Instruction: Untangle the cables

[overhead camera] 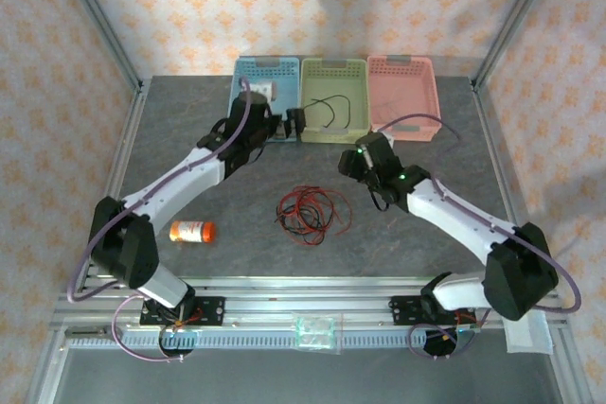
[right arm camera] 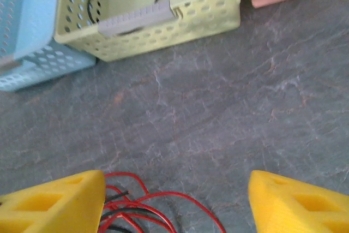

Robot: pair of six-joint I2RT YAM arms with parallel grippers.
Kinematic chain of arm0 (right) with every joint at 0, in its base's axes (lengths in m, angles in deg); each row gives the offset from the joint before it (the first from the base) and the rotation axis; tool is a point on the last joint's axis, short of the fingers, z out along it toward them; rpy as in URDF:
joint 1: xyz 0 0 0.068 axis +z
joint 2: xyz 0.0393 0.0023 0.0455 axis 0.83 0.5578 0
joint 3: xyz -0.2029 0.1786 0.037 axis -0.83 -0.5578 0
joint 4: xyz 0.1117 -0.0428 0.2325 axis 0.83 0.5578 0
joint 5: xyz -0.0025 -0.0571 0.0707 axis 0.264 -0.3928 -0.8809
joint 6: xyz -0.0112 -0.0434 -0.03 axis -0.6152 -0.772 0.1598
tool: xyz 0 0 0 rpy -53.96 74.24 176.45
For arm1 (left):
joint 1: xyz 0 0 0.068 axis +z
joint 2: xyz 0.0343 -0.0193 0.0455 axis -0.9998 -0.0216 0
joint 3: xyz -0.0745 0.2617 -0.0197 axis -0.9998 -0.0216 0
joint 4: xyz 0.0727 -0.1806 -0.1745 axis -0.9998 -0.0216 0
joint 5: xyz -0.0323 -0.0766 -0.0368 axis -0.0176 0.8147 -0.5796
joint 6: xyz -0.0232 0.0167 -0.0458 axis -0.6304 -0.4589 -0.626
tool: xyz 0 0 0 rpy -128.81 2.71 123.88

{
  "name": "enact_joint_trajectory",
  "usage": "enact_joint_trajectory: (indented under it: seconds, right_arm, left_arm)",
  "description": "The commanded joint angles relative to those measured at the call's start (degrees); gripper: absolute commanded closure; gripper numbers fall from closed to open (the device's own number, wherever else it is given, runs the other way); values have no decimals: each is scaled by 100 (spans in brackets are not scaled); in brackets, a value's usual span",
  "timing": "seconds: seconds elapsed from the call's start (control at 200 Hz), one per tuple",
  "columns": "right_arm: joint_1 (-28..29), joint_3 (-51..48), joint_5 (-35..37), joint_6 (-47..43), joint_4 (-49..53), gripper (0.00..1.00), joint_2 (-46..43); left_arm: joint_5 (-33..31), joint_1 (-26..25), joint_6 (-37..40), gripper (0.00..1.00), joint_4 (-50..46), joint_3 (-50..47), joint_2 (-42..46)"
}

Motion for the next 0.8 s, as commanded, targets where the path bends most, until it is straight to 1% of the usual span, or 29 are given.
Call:
enact_joint_trajectory:
  seconds: [0.0,0.065,0.14,0.265,0.335,0.385,0.476,0.506,0.536,0.651,0.716,0.796]
  right_arm:
    - [67,267,-215,415,556,36,242]
    - [146,386,-358,474,707,40,424]
    - [283,492,-353,603,872,44,590]
    - [568,616,-300,819,1054,49,880]
    - [683,657,-300,922,1088,51,1008]
    - [737,679,-308,951,1079,52,1077]
    - [761,697,-426,935,1055,58,1174]
    - [761,689,-499,904,1036,59,1182]
    - [761,693,-561,886,1034,60,1193]
    - [755,734,-543,670,1218,61,1328]
    - [705,838,-451,334,1455,62,1522]
    - [653,823,-244,-380,1544,65,1687]
  left_arm:
    - [-74,-9,-238,6,140,-828,666]
    - [76,-6,-421,9,219,-1329,995]
    - [307,-33,-563,12,310,-1810,1322]
    - [544,-212,-557,16,302,-2326,1616]
    - [775,-333,-531,19,373,-2519,1662]
    - [1011,-408,-517,24,412,-2605,1651]
    - [1403,-554,-518,29,395,-2721,1599]
    - [1483,-600,-525,32,401,-2784,1606]
    - [1561,-637,-539,32,415,-2855,1603]
    - [1850,-700,-595,33,507,-3027,1549]
    - [1926,-751,-548,33,530,-3013,1441]
    - [1950,-783,-494,31,484,-2907,1224]
